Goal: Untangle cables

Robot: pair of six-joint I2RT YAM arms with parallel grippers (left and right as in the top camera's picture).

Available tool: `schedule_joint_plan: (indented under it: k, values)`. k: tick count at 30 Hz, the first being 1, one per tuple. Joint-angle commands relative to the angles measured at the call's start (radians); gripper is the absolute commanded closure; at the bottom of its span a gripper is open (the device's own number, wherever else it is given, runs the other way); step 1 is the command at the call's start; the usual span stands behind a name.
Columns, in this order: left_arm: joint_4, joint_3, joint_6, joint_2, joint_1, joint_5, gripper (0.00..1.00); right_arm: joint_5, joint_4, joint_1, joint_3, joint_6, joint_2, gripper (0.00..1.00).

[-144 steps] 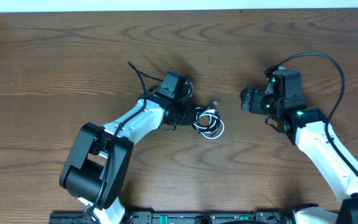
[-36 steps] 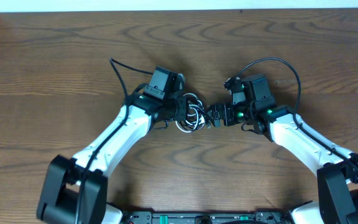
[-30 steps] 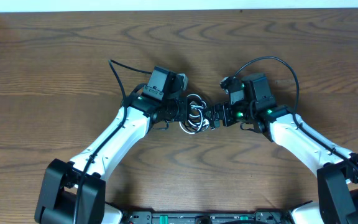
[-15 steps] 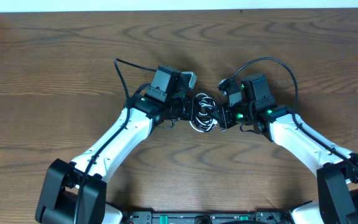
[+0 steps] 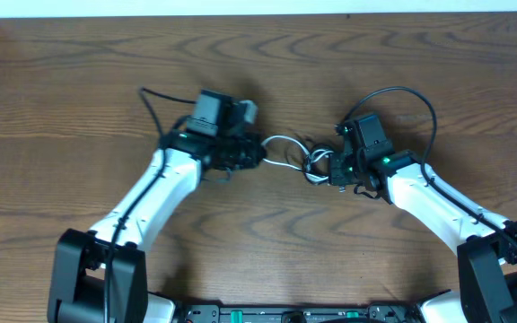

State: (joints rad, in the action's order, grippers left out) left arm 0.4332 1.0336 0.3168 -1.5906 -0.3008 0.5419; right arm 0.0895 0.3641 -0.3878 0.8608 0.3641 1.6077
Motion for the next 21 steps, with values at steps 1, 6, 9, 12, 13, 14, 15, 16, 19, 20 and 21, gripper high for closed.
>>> schedule_joint_plan:
  k: [1,6,9,12,13,14,15,16,19,20,21]
  values:
    - [0.018,0.011,-0.005,0.008,0.077,-0.034,0.92,-0.135,0.002,0.011,-0.005,0.087,0.001,0.99]
    - [0.031,0.011,0.003,0.008,0.145,-0.01,0.93,-0.056,-0.03,0.011,-0.005,0.094,0.001,0.99]
    - [0.03,0.011,0.002,0.008,0.147,0.055,0.92,0.117,-0.089,0.011,-0.005,0.066,0.001,0.99]
    - [0.031,0.011,0.002,0.008,0.128,0.081,0.73,0.271,-0.161,0.011,-0.005,0.032,0.001,0.99]
    - [0.03,0.011,0.002,0.008,0.121,0.09,0.64,0.31,-0.187,0.01,-0.005,0.031,0.001,0.99]
    - [0.029,0.011,0.002,0.008,0.11,0.103,0.6,0.336,-0.205,0.009,-0.005,0.031,0.001,0.99]
    - [0.03,0.011,0.002,0.008,0.1,0.106,0.59,0.368,-0.226,0.008,-0.005,0.031,0.001,0.99]
    - [0.03,0.011,0.002,0.008,0.089,0.106,0.59,0.392,-0.24,0.008,-0.005,0.031,0.001,0.99]
    - [0.028,0.011,-0.01,0.008,0.048,0.105,0.59,0.458,-0.262,0.007,-0.005,0.031,0.001,0.99]
    - [0.026,0.011,-0.01,0.008,0.035,0.105,0.59,0.471,-0.264,0.006,-0.005,0.031,0.001,0.99]
    - [0.023,0.011,-0.01,0.008,0.021,0.105,0.59,0.472,-0.264,0.006,-0.005,0.031,0.001,0.99]
